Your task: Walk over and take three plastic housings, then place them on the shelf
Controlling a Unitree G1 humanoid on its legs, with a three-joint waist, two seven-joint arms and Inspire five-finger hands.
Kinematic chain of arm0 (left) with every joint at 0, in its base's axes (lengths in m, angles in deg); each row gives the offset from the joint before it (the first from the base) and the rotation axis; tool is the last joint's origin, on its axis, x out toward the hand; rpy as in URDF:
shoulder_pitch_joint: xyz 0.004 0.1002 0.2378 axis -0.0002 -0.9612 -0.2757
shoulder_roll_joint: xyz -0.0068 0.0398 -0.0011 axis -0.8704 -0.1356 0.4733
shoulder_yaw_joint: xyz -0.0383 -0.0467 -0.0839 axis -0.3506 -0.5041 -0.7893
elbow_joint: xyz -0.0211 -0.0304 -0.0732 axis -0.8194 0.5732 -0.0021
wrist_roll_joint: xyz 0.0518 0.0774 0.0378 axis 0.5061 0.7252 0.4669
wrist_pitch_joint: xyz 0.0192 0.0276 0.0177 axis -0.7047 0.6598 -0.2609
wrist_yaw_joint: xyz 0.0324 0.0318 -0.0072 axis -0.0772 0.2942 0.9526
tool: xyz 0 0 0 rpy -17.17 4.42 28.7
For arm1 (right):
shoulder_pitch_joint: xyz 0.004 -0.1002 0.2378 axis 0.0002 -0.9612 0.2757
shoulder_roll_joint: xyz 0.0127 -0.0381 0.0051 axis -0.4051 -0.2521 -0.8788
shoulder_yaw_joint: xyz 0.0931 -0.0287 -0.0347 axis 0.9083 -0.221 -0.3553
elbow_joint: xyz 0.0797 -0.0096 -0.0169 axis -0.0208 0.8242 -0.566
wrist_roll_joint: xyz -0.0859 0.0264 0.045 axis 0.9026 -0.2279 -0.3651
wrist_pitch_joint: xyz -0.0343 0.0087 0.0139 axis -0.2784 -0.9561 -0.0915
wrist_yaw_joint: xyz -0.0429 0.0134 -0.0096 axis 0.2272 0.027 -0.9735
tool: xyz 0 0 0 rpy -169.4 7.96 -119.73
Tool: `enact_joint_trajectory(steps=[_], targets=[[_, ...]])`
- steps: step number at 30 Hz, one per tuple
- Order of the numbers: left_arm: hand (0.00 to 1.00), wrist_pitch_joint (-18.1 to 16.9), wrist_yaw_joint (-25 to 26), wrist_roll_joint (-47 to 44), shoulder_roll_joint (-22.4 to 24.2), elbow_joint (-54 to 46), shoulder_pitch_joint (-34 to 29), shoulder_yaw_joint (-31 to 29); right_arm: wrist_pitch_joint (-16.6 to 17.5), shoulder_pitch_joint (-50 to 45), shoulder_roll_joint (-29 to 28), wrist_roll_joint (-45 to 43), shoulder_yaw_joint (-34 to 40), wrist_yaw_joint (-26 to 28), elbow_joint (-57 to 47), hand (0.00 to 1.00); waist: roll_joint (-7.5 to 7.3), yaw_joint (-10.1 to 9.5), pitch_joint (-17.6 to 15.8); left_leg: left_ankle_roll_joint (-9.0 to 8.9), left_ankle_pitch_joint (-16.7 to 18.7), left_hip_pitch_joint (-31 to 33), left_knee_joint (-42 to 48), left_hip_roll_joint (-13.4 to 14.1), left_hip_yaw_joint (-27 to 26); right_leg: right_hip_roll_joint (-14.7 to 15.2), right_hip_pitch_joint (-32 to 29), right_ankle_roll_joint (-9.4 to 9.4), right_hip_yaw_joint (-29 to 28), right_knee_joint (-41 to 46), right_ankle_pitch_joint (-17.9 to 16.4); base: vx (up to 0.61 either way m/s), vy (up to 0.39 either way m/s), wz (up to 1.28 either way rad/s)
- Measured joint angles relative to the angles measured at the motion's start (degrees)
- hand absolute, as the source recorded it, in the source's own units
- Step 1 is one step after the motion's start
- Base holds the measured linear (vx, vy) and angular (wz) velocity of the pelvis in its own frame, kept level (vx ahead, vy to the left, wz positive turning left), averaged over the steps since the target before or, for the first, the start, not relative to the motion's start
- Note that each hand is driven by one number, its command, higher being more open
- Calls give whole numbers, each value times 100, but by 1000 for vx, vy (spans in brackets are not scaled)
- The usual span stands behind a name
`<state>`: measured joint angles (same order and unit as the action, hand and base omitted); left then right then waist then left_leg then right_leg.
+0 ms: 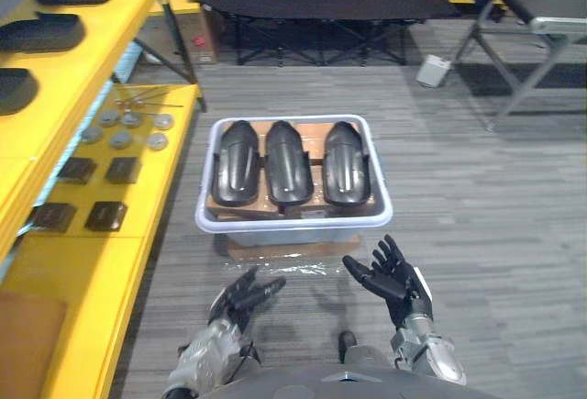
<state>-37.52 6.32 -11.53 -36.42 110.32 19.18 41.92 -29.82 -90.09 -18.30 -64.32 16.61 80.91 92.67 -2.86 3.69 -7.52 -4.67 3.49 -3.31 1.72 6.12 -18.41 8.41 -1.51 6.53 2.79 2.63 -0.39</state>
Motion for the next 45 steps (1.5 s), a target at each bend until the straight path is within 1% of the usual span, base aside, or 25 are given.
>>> enact_joint_trajectory(steps=[3,5,6,9,10,13,16,17,20,22,24,25,26,27,28,29,32,33,34,35,36,37,39,40,45], targets=[[100,4,-27,-11,-233,332,-4,-101,-13,140,74,-4,524,4,-93,100,-124,-2,25,-37,95,8,170,66,-65,-52,-15,2,-9,14,70,-28,-20,-23],[100,-110,-102,-8,-284,489,-1,-149,-11,361,379,-49,1222,-31,-16,100,-137,-8,35,-4,231,110,442,66,13,-6,81,38,38,-77,120,-27,11,8],[100,-125,-120,-8,-287,514,-1,-151,-10,475,505,-49,1368,-51,83,100,-135,-20,35,8,244,123,473,55,27,10,102,50,44,-108,137,-43,40,13],[100,-198,-136,-8,-276,619,5,-272,-43,1504,1188,-54,1877,-408,1101,100,-76,-41,-10,59,345,513,869,47,300,79,80,80,278,-213,221,-84,29,31],[100,-208,-136,-8,-273,630,5,-310,-70,1681,1265,-51,1904,-472,1269,100,-62,-52,-34,62,349,577,931,50,345,78,80,72,322,-227,237,-108,6,34],[100,-321,-142,36,-254,680,55,-550,-119,2837,1714,-190,1956,-808,2076,100,66,-170,-374,54,391,1066,1299,99,605,56,-58,44,556,-345,301,-141,-5,35],[100,-388,-49,517,-230,897,272,-609,-137,4255,2255,-368,1918,-1172,2793,100,264,-361,-1061,74,370,1612,1587,146,815,36,-360,17,754,-380,468,-212,-9,28],[100,-474,-55,425,-141,919,351,-778,-151,4735,2476,-410,1917,-1282,3072,100,306,-444,-1303,97,272,1829,1586,138,918,50,-507,6,864,-393,549,-164,-22,28],[100,-713,-60,431,-133,882,599,-754,-227,5680,2830,-432,1758,-1457,3683,100,376,-662,-1678,187,82,2098,1554,100,999,66,-732,-27,965,-382,732,-88,-16,19],[100,-838,-62,431,-66,882,685,-665,-241,5988,2991,-470,1559,-1474,3802,100,444,-675,-1732,235,44,2256,1553,55,1057,117,-856,-25,1056,-295,732,-15,8,14],[100,-831,-132,418,-37,895,890,-561,-392,6352,3153,-486,1419,-1506,3920,100,505,-739,-1852,253,33,2410,1586,35,1088,187,-1098,-27,1225,-18,724,15,28,8],[100,-825,-142,415,-43,896,936,-529,-431,6402,3181,-483,1400,-1512,3971,100,505,-775,-1854,264,26,2451,1590,29,1093,210,-1169,-29,1258,56,712,-2,43,4],[100,-817,-177,360,-38,897,1051,-517,-482,6552,3235,-455,1353,-1532,4181,100,503,-836,-1919,270,22,2483,1604,11,1114,264,-1262,-39,1296,237,647,-2,38,8],[100,-822,-198,350,-38,884,1100,-513,-501,6621,3244,-450,1350,-1535,4278,100,504,-838,-1970,276,18,2485,1615,-14,1151,291,-1281,-24,1340,344,576,-6,36,26],[100,-823,-225,276,-27,885,1215,-491,-552,6742,3253,-445,1349,-1559,4428,100,508,-840,-2061,298,4,2493,1614,-68,1218,396,-1341,-28,1437,566,440,-28,27,31],[100,-824,-234,171,-15,876,1299,-430,-602,6882,3260,-439,1251,-1579,4576,100,503,-875,-2082,309,-4,2552,1624,-107,1239,468,-1464,-32,1465,768,333,-30,26,28],[100,-819,-285,146,45,811,1471,-307,-739,7263,3330,-334,877,-1504,4742,100,543,-950,-2115,322,-4,2771,1757,-146,1261,582,-1730,-46,1559,1066,217,-46,18,9],[100,-827,-307,108,112,726,1511,-265,-927,7527,3362,-154,652,-1504,4799,100,547,-986,-2120,329,2,2902,1849,-145,1271,626,-1879,-62,1574,1216,164,-56,15,3],[100,-829,-309,105,131,703,1512,-265,-953,7579,3367,-152,606,-1506,4808,100,547,-987,-2121,330,2,2929,1866,-146,1275,634,-1911,-61,1577,1252,154,-62,4,6],[100,-845,-332,76,153,629,1520,-260,-1095,7743,3386,-92,457,-1551,4817,100,549,-996,-2121,333,21,3035,1962,-141,1316,647,-2002,-71,1589,1371,99,-64,-9,10],[100,-848,-323,-44,148,615,1530,-234,-1331,7936,3467,69,205,-1616,4856,100,551,-1008,-2121,332,63,3164,2111,-128,1354,668,-2123,-88,1597,1551,23,-64,-9,9],[100,-847,-323,-50,146,610,1530,-234,-1369,7972,3489,73,155,-1630,4869,100,552,-1014,-2120,334,70,3190,2141,-124,1359,671,-2144,-94,1597,1584,7,-82,-8,6],[100,-848,-325,-85,135,590,1558,-234,-1610,8275,3677,160,-217,-1646,5052,100,562,-1066,-2126,343,122,3393,2358,-112,1369,735,-2372,-106,1593,1870,-112,-72,-3,2],[100,-851,-327,-115,136,590,1561,-234,-1653,8342,3694,211,-268,-1646,5087,0,569,-1080,-2129,349,132,3440,2399,-113,1375,747,-2424,-108,1591,1933,-132,-64,1,1],[100,-956,-452,-345,172,531,1567,-229,-2069,8772,4053,550,-946,-1772,5279,0,637,-1146,-2169,336,187,3785,2640,-117,1464,824,-2767,-138,1608,2286,-281,-72,-6,6]])
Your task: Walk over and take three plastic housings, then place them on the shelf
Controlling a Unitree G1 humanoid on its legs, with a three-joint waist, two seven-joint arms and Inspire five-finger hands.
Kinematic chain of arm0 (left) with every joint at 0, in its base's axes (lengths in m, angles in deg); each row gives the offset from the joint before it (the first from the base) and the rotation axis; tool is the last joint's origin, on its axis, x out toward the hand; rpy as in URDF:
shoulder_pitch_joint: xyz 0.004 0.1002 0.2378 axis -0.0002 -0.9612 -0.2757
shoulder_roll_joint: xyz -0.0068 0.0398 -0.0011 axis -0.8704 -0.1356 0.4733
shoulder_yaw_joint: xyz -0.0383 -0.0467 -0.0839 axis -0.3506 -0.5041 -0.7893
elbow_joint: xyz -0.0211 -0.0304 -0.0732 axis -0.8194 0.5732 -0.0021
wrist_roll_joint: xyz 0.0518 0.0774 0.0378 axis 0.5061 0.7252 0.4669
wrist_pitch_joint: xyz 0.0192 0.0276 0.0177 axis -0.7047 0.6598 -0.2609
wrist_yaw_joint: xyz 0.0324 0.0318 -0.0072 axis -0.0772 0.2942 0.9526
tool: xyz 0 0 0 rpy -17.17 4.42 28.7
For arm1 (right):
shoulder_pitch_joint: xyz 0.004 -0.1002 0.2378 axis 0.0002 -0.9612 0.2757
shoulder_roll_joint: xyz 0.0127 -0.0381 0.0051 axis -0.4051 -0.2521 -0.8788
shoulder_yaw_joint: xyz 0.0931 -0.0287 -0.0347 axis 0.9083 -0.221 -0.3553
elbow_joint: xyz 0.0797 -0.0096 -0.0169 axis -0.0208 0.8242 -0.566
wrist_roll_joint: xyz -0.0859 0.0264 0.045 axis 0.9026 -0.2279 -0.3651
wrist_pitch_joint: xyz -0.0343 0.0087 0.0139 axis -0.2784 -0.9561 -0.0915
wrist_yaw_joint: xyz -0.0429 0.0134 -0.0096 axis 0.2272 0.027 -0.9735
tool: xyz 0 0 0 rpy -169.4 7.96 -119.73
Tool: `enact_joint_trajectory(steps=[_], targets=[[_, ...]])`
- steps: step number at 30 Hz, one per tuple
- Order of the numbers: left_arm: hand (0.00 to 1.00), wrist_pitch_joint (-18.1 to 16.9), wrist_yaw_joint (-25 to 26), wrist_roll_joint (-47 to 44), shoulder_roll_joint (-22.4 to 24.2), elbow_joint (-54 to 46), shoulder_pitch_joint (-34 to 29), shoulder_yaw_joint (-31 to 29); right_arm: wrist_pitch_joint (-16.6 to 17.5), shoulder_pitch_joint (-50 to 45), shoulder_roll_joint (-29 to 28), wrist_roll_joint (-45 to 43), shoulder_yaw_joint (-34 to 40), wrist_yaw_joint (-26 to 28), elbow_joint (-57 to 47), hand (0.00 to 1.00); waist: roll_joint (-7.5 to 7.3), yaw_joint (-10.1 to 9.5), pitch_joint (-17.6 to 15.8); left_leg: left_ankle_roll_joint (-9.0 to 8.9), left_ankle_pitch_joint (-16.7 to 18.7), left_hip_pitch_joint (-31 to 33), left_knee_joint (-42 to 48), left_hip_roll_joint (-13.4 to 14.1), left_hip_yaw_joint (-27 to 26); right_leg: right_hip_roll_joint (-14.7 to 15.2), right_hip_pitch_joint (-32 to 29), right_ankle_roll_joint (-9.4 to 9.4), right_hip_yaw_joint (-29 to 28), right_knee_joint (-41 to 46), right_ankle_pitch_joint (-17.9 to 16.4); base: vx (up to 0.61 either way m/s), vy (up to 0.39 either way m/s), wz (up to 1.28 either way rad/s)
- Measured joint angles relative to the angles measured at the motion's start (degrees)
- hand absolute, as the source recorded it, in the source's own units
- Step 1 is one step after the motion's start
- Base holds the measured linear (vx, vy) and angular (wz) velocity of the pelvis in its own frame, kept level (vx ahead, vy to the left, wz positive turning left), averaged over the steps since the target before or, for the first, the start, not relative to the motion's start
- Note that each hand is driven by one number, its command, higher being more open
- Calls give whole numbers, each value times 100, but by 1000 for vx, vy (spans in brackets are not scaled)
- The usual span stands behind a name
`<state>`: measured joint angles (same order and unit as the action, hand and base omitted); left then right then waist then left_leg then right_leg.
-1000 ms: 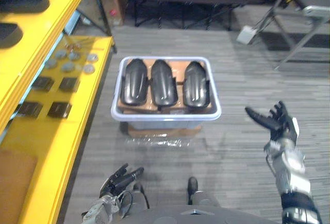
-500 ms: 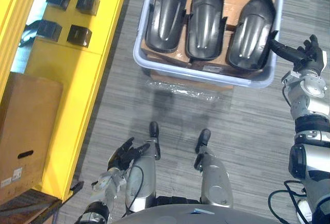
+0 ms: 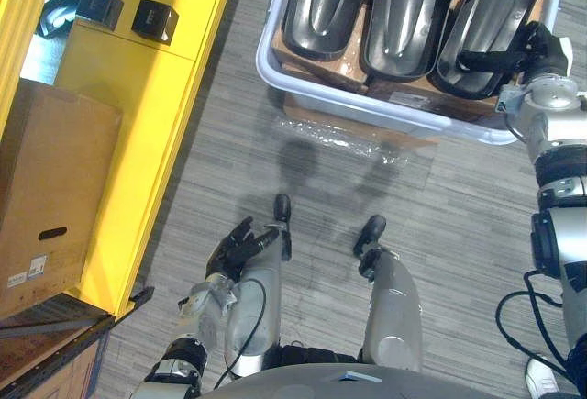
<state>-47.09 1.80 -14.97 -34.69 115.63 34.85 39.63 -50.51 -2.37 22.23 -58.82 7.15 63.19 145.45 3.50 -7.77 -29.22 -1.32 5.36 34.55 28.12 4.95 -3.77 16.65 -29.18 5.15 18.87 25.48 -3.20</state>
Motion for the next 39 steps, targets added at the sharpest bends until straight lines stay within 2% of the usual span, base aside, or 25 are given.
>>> enact_joint_trajectory(steps=[4,8,11,13,18,24,28,31,33,35,37,39], targets=[[100,-50,-7,-154,15,1,3,1,-315,190,263,390,-366,-275,270,0,7,-43,-1,-20,4,122,76,-11,98,36,-89,-42,82,165,-90,-19,-24,10],[100,-104,-2,-158,19,5,5,37,-577,241,279,585,-458,-427,510,0,6,-78,-1,-20,-1,100,107,5,110,51,-89,-75,104,260,-141,35,-25,3],[100,-103,-1,-161,9,6,7,69,-639,234,277,622,-555,-393,586,0,6,-87,-1,-38,10,62,106,26,109,52,-72,-104,119,339,-172,54,-36,-1],[100,-103,1,-163,8,5,7,107,-648,230,270,623,-542,-354,605,0,6,-102,-1,-41,12,-1,87,40,104,51,-29,-119,130,350,-193,0,0,0],[100,-89,22,-190,-7,21,5,209,-961,-75,227,805,-415,-364,611,0,11,-165,8,-78,-2,-208,-9,55,178,39,247,-123,269,264,-275,1,-20,8],[100,-96,75,-329,-11,26,-112,221,-1095,-366,224,1198,29,-416,590,0,-9,-140,17,-82,-36,-631,-277,67,74,9,638,-40,315,-54,-210,31,7,-5],[100,-108,148,-398,-13,73,-147,228,-921,-659,220,1502,550,-683,494,0,-25,-93,21,-126,-70,-1023,-583,134,-38,-111,1000,-5,363,-411,-75,85,1,-12],[100,-124,192,-465,-116,-56,-269,361,-668,-915,147,1641,913,-983,40,0,-82,33,34,-164,-181,-1452,-977,147,-140,-134,1329,-12,507,-668,22,92,-15,-10],[100,-134,412,-732,-249,-1026,-586,454,-223,-1478,140,1992,1146,-1354,-1089,0,-119,206,33,-226,-430,-1961,-1546,145,-174,-223,1728,-35,616,-990,119,119,-58,2],[100,-140,563,-846,-244,-1550,-599,454,-38,-1713,130,2174,1241,-1526,-1548,0,-145,249,63,-262,-576,-2222,-1812,154,-167,-295,1939,-40,626,-1148,143,73,-63,6],[100,-203,731,-920,-283,-2005,-576,432,179,-2039,-128,2464,1434,-1727,-1959,0,-243,324,407,-319,-689,-2288,-2078,188,-130,-416,2004,-69,654,-1373,162,67,-73,3],[100,-255,863,-1045,-324,-2525,-550,310,404,-2562,-631,2852,1599,-1962,-2405,0,-434,368,815,-372,-735,-2471,-2353,267,-160,-583,2142,-100,628,-1684,250,115,-62,-14]])
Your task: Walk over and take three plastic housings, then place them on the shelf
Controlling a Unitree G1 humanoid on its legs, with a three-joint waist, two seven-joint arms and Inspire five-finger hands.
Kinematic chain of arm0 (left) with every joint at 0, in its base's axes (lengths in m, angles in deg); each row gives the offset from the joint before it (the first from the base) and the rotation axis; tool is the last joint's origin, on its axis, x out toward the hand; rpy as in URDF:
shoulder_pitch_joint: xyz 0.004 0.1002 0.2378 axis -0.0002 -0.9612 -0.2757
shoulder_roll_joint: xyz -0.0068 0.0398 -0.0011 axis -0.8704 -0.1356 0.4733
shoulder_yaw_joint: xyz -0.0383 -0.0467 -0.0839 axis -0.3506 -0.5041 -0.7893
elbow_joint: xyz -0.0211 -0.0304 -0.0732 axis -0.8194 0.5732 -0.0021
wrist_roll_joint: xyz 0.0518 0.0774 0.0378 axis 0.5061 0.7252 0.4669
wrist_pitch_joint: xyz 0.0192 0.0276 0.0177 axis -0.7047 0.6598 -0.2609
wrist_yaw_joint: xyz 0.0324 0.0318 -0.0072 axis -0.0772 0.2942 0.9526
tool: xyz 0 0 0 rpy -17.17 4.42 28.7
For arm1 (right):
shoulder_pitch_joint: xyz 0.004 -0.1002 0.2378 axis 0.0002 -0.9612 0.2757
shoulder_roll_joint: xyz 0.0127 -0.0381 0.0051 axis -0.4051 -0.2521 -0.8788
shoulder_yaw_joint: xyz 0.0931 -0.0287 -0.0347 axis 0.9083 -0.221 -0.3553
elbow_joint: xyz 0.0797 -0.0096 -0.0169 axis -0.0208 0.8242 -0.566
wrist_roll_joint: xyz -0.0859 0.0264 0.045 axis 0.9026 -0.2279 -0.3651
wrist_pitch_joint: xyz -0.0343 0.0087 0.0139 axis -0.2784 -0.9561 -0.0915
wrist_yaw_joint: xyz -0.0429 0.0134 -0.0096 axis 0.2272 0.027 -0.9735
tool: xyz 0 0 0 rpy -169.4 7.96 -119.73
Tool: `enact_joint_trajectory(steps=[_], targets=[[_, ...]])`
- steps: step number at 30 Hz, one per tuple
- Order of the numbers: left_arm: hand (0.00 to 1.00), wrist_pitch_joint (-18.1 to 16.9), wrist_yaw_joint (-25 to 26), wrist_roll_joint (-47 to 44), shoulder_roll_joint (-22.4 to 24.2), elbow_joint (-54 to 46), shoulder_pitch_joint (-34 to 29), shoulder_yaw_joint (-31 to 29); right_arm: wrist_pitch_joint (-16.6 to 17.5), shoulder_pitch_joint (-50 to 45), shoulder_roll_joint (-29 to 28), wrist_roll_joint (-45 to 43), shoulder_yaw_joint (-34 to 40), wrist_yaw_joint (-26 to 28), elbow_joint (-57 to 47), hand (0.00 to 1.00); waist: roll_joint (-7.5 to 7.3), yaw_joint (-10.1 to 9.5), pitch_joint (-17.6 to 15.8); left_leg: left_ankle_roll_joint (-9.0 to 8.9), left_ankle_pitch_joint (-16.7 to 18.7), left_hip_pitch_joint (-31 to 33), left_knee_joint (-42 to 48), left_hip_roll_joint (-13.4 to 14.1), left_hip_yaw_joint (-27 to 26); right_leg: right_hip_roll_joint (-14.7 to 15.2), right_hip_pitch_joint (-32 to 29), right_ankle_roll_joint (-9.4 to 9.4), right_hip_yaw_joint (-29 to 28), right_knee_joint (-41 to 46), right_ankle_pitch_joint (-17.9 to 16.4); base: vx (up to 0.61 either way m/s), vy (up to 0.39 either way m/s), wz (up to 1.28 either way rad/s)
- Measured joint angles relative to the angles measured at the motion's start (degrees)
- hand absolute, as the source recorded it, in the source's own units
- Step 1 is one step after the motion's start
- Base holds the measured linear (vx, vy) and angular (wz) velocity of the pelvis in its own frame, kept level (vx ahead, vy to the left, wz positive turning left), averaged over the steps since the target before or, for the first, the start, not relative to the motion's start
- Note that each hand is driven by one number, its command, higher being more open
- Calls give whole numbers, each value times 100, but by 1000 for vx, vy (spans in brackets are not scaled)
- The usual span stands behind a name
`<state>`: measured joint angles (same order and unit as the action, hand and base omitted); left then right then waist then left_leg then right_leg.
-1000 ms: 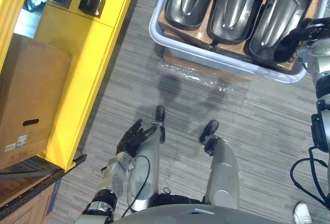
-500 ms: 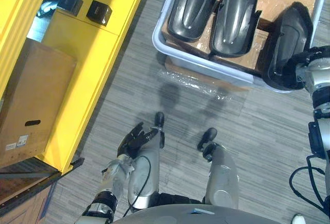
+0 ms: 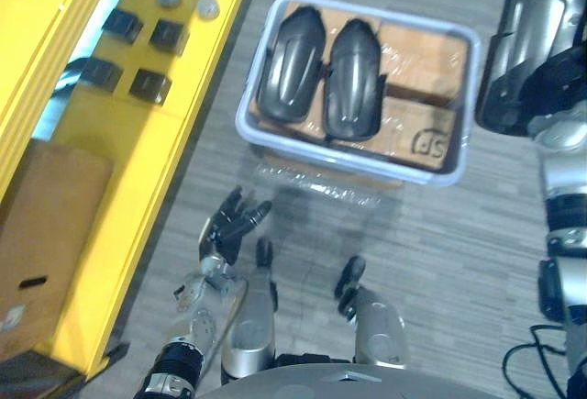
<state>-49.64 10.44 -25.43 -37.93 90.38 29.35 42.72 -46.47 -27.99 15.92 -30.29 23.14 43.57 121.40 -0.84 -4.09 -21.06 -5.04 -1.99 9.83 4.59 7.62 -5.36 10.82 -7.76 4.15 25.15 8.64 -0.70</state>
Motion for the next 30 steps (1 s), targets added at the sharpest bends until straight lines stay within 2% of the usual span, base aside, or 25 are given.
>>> enact_joint_trajectory(steps=[2,4,9,13,17,25,30], targets=[[100,1,35,2,-31,-195,99,-69,121,-334,-300,261,8,-41,-147,0,-119,72,143,-14,-9,-264,-136,7,-42,-57,273,15,-11,-204,42,93,-30,-12],[100,23,45,2,-33,-270,232,-97,248,-558,-571,522,5,-54,-187,0,-162,128,383,-13,-9,-431,-258,2,-114,-109,451,28,-37,-463,163,71,1,-13],[100,222,31,-267,-28,-378,722,-85,706,-814,-1012,1119,-190,-54,-617,0,-129,183,678,-4,-28,-679,-512,-15,-297,-217,708,31,-173,-1021,461,4,7,-18],[100,416,-15,-443,38,-697,1217,323,1311,-816,-1338,1383,-563,-49,-622,0,-128,263,843,4,-103,-827,-594,-45,-327,-238,902,31,-174,-1229,592,-22,2,-1],[100,407,-50,-424,294,-904,1401,631,1620,-819,-1674,1360,-743,-51,-629,0,-98,284,1095,8,-106,-861,-675,-58,-354,-275,908,23,-188,-1301,660,-33,-1,-4],[100,477,59,-38,481,-1085,1412,1296,1979,-951,-2062,1089,-1194,20,-836,0,-58,275,1182,26,-115,-1039,-691,-101,-404,-270,1036,25,-274,-1308,699,-41,13,-4],[100,657,376,35,501,-1171,1549,1618,2167,-971,-2080,905,-1422,71,-835,0,-41,278,1222,40,-136,-1042,-706,-106,-413,-269,1026,18,-274,-1311,743,0,0,0]])
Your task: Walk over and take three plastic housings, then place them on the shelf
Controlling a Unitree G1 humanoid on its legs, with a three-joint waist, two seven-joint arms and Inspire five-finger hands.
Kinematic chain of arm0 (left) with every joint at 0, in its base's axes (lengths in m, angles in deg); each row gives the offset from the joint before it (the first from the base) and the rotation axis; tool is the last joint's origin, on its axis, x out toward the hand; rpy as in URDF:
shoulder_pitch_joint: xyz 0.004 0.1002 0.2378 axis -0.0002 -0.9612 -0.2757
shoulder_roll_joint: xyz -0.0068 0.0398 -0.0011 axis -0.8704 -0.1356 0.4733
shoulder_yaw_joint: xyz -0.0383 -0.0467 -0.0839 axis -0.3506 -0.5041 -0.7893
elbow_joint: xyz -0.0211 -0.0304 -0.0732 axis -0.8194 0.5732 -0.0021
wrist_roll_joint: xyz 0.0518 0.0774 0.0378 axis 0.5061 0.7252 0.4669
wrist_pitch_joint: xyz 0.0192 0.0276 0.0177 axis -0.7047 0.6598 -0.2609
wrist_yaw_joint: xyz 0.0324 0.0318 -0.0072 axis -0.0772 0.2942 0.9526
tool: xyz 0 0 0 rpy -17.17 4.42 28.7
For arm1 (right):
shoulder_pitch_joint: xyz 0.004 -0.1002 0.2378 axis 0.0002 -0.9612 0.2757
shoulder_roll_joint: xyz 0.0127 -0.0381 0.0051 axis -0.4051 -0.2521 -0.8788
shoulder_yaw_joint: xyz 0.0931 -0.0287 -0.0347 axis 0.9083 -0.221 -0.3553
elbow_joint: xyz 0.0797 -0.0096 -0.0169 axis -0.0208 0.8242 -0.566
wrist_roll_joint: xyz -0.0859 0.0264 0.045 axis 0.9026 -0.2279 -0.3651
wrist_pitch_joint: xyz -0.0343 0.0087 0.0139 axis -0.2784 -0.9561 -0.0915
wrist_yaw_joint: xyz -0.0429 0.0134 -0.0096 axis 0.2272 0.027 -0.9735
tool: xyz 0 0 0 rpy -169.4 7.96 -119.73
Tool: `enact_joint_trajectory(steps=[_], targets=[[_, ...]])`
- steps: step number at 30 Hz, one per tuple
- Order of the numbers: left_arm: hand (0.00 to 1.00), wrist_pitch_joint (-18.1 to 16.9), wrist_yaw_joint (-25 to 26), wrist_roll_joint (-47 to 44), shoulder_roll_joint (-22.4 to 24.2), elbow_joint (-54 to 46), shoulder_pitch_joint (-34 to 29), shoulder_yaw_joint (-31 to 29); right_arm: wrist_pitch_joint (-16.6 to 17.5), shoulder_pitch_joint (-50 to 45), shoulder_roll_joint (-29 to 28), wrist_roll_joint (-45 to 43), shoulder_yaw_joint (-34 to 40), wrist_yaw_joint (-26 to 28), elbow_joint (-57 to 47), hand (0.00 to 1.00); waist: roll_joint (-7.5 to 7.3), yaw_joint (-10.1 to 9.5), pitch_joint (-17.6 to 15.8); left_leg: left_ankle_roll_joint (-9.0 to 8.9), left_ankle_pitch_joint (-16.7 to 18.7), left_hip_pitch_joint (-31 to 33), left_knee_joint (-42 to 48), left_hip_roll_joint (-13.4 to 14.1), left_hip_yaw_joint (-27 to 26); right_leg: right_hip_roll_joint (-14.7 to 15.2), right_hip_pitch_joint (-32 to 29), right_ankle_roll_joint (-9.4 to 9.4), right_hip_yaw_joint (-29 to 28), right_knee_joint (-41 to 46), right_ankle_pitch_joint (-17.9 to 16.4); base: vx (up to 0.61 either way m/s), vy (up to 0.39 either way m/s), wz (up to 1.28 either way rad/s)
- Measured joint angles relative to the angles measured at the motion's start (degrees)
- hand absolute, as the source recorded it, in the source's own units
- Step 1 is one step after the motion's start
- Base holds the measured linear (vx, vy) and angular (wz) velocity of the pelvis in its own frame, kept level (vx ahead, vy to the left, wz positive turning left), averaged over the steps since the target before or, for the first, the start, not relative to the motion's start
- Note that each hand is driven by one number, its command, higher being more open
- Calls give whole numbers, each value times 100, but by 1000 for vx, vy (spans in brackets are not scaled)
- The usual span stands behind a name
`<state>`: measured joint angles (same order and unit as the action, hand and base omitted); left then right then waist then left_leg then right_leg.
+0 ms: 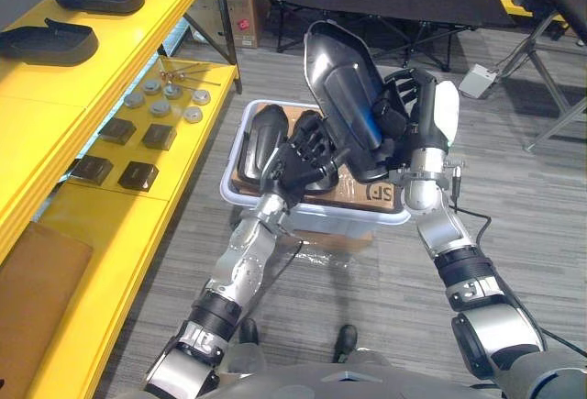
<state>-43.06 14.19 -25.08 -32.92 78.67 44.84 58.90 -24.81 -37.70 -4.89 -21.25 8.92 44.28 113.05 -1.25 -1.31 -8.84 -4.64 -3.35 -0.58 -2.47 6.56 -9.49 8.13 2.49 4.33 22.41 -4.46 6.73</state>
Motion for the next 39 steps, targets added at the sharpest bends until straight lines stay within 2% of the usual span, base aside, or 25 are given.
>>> enact_joint_trajectory(steps=[11,15,19,27,28,37,39], targets=[[100,22,547,190,-7,25,39,14,305,-43,-61,-107,-246,61,-1,0,10,-4,166,1,-31,1,-17,0,-16,-6,-19,-11,-38,-7,23,0,0,0],[100,21,653,-34,-10,136,38,-7,507,-284,-234,-260,-344,52,-49,0,4,-4,261,2,-30,2,-18,-1,-43,-5,-37,-10,-54,-9,33,2,0,-2],[100,7,811,-78,27,154,46,-23,928,-681,-307,-189,-792,29,-168,0,4,21,278,2,-30,-3,-17,4,-65,-7,-45,-12,-64,-10,37,-5,-1,-3],[100,-51,1027,-312,80,259,46,-273,1042,-1010,-708,48,-811,-108,-208,0,-54,2,321,2,-69,5,-87,5,-66,-11,-93,-15,-59,-40,41,0,0,0],[0,-52,1026,-456,111,259,45,-326,1082,-1084,-727,91,-811,-109,-208,0,-86,4,346,2,-69,4,-90,2,-66,-9,-93,-14,-58,-40,41,0,0,0],[0,-158,769,-915,182,512,43,-477,1198,-1176,-737,157,-866,-106,-211,0,-116,12,376,5,-79,-4,-87,-1,-64,-8,-82,-10,-58,-40,46,0,0,0],[0,-158,765,-936,182,639,42,-482,1332,-1189,-740,164,-932,-116,-274,0,-113,24,378,5,-80,-8,-86,-1,-64,-8,-79,-10,-59,-40,46,0,0,0]])
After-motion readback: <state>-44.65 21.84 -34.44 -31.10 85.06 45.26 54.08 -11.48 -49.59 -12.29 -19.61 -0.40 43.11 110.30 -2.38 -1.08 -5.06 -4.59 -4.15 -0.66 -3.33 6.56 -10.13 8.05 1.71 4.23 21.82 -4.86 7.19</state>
